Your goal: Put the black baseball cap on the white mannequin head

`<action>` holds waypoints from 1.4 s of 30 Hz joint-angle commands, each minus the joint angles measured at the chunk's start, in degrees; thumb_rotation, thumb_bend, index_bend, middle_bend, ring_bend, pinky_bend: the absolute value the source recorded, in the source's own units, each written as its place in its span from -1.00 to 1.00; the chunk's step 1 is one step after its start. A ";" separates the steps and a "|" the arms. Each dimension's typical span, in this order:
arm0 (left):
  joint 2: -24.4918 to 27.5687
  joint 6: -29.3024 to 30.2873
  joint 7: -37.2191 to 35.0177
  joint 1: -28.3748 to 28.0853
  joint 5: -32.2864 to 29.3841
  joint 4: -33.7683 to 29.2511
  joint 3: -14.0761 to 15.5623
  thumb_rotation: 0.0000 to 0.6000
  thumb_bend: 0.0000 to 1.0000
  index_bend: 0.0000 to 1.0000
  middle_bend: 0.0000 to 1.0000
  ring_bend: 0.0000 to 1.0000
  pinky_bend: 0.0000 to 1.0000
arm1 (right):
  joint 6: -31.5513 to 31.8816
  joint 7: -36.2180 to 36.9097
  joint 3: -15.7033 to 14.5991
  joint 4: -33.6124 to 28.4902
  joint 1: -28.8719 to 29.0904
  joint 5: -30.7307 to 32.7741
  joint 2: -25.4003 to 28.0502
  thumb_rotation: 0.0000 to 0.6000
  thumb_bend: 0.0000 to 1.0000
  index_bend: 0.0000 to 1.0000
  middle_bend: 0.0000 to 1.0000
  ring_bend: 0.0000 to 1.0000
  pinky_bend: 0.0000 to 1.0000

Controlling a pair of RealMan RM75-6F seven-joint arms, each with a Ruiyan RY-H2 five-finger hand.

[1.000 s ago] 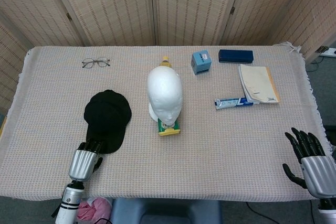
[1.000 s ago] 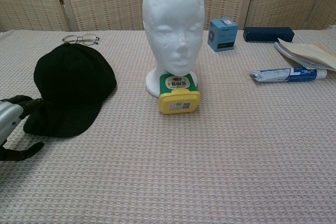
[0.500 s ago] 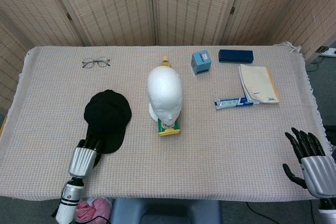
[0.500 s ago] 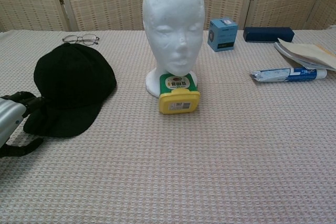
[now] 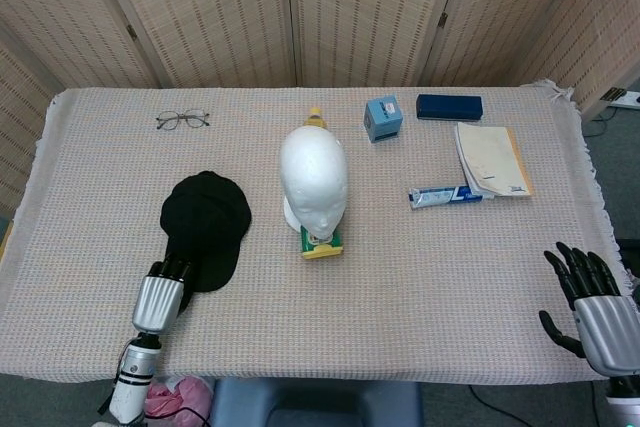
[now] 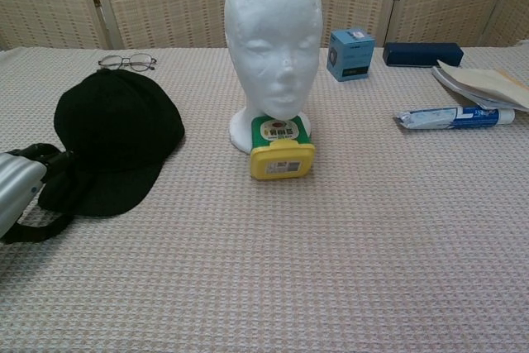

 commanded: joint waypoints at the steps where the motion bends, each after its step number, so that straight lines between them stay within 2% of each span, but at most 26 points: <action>1: -0.99 0.56 -1.11 -0.58 -0.13 1.80 -0.24 1.00 -0.39 -0.43 -0.18 -0.48 -0.12 | -0.13 -0.07 0.06 -0.03 0.04 0.17 -0.01 1.00 -0.41 -1.00 -1.00 -1.00 -1.00; 6: -2.68 1.15 -3.84 -1.25 -0.47 5.29 -0.46 1.00 -0.39 -0.38 -0.15 -0.48 -0.12 | -0.55 -0.34 0.20 -0.11 0.23 0.63 -0.09 1.00 -0.41 -1.00 -1.00 -1.00 -1.00; 9: -3.95 2.35 -5.98 -1.66 -0.33 8.05 -0.49 1.00 -0.39 -0.29 -0.07 -0.46 -0.12 | -0.83 -0.48 0.32 -0.14 0.35 0.94 -0.15 1.00 -0.41 -1.00 -1.00 -1.00 -1.00; 12: -5.13 3.87 -8.17 -2.17 -0.44 10.35 -0.89 1.00 -0.39 -0.16 0.09 -0.33 -0.09 | -1.06 -0.66 0.36 -0.20 0.46 1.11 -0.19 1.00 -0.41 -1.00 -1.00 -1.00 -1.00; 14: -5.88 5.28 -9.72 -2.55 -0.50 11.95 -1.23 1.00 -0.38 -0.01 0.25 -0.20 0.04 | -1.07 -0.70 0.35 -0.23 0.46 1.12 -0.19 1.00 -0.41 -1.00 -1.00 -1.00 -1.00; 17: -6.57 5.64 -11.24 -2.98 -0.84 13.86 -1.44 1.00 -0.36 0.12 0.37 -0.10 0.13 | -1.10 -0.79 0.28 -0.25 0.46 1.04 -0.22 1.00 -0.41 -1.00 -1.00 -1.00 -1.00; 29: -5.67 6.81 -11.47 -5.62 -2.16 17.93 -2.53 1.00 -0.22 0.18 0.39 -0.08 0.14 | -1.03 -1.15 0.14 -0.36 0.40 0.83 -0.32 1.00 -0.41 -1.00 -1.00 -1.00 -1.00; 37: -2.87 12.71 -8.39 -7.61 -3.26 17.33 -4.78 1.00 -0.09 0.28 0.49 0.00 0.22 | -1.01 -1.42 -0.05 -0.44 0.37 0.51 -0.40 1.00 -0.41 -1.00 -1.00 -1.00 -1.00; 42: -0.07 15.69 -5.00 -8.67 -2.84 15.73 -5.01 1.00 -0.06 0.30 0.53 0.02 0.24 | -0.74 -1.33 -0.16 -0.48 0.24 0.23 -0.38 1.00 -0.41 -1.00 -1.00 -1.00 -1.00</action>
